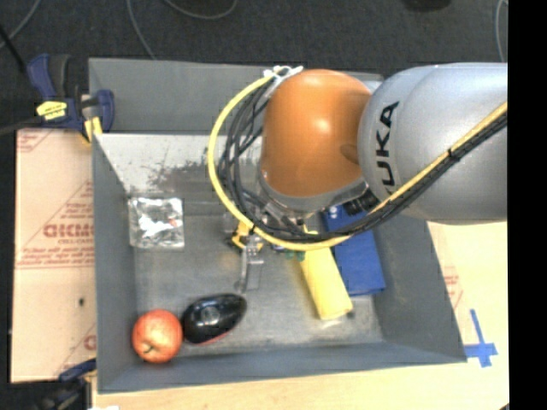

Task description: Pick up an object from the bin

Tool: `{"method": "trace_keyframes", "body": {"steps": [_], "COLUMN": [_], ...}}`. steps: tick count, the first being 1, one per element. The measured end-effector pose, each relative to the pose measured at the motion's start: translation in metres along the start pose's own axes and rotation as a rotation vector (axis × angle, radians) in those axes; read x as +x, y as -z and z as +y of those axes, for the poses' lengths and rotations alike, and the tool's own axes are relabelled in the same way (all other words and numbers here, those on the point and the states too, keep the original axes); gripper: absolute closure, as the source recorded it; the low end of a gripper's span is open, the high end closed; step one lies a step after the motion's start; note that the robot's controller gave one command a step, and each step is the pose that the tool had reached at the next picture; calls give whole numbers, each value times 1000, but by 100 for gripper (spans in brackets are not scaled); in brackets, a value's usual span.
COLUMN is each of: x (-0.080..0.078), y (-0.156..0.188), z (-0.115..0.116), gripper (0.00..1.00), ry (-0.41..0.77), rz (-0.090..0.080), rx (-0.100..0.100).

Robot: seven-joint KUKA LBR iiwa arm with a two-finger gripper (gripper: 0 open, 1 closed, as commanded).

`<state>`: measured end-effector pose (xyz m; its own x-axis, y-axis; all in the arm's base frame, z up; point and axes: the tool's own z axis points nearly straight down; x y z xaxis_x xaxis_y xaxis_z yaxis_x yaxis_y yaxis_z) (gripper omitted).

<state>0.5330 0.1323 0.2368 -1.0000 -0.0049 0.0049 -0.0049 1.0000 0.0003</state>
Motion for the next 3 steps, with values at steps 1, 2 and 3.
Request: {"method": "trace_keyframes", "body": {"steps": [1, 2, 3], "x": [-1, 2, -1], "y": [4, 2, -19], "z": [-1, -6, -12], "gripper": [0, 0, 0], "ry": [-3, -19, -76], "rz": [-8, -11, -8], "rx": [-1, -3, 1]}}
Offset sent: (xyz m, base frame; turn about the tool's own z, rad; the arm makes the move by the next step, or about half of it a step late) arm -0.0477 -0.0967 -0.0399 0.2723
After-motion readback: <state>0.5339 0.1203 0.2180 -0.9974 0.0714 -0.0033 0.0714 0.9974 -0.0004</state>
